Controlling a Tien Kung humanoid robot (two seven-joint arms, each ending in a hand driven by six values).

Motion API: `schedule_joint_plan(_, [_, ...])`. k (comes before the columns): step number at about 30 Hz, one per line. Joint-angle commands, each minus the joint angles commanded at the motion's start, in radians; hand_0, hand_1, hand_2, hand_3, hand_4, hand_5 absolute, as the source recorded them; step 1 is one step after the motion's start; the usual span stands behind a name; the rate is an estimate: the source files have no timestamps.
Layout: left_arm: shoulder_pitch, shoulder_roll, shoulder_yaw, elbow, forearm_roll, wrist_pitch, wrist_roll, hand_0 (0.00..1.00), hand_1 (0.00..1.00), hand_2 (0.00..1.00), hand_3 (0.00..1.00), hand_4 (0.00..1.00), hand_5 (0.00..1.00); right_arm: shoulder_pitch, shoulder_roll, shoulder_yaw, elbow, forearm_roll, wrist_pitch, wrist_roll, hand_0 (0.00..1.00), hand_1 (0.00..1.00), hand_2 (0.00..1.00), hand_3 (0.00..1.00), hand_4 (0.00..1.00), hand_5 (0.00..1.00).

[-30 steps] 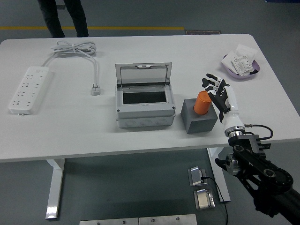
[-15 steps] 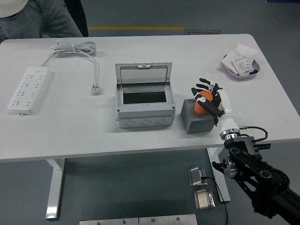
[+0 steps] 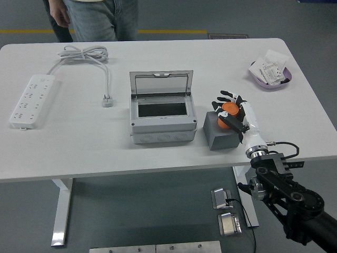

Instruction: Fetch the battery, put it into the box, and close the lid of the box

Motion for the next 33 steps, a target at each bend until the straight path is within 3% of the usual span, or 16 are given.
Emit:
schedule_joint_plan(9, [-0.004,0.003,-0.002,-0.001,0.003,0.002,-0.003,0.61,0.691,0.622,0.646,0.697,0.149,0.002,-0.002,-0.019,-0.002,-0.005,-0.016,-0.001,0.76,0.703,0.706,0.77,0.794,0.313])
schedule_joint_plan(10, [-0.005,0.003,0.0,-0.001,0.002,0.002,-0.003,0.609,0.692,0.621,0.645,0.696,0.148,0.002,-0.002,-0.021,-0.003,-0.005,-0.017,-0.001,0.736,0.692,0.692,0.767,0.766,0.256])
schedule_joint_plan(15, [-0.005,0.002,0.002,-0.001,-0.001,0.002,-0.003,0.609,0.692,0.621,0.645,0.696,0.148,0.003,-0.003,-0.026,-0.004,0.001,-0.02,0.0,0.736,0.692,0.692,0.767,0.766,0.256])
schedule_joint_plan(16, [-0.005,0.002,0.003,-0.001,-0.001,0.002,-0.003,0.609,0.692,0.621,0.646,0.696,0.146,0.003,-0.003,-0.026,-0.004,0.002,-0.02,0.001,0.624,0.651,0.666,0.747,0.61,0.098])
schedule_joint_plan(21, [-0.004,0.002,0.004,-0.001,-0.003,0.003,-0.003,0.609,0.692,0.621,0.646,0.696,0.146,0.002,-0.003,-0.027,-0.006,0.007,-0.023,0.004,0.624,0.651,0.666,0.747,0.61,0.098])
schedule_joint_plan(22, [-0.004,0.002,0.004,-0.001,-0.003,0.003,-0.004,0.607,0.692,0.621,0.646,0.695,0.145,0.002,-0.003,-0.028,-0.007,0.008,-0.024,0.005,0.59,0.589,0.585,0.699,0.558,0.115])
schedule_joint_plan(27, [-0.003,0.002,0.003,-0.001,-0.001,0.003,-0.004,0.607,0.692,0.621,0.646,0.695,0.145,0.003,-0.005,-0.029,-0.009,0.012,-0.025,0.005,0.59,0.589,0.585,0.699,0.558,0.115])
schedule_joint_plan(28, [-0.004,0.002,0.002,-0.001,0.0,0.003,-0.004,0.607,0.693,0.621,0.646,0.694,0.143,0.003,-0.005,-0.03,-0.009,0.013,-0.026,0.005,0.513,0.498,0.536,0.649,0.308,0.106])
schedule_joint_plan(33, [-0.003,0.003,-0.001,-0.001,0.004,0.003,-0.004,0.607,0.693,0.621,0.646,0.694,0.143,0.003,-0.006,-0.033,-0.01,0.018,-0.026,0.005,0.513,0.498,0.536,0.649,0.308,0.106])
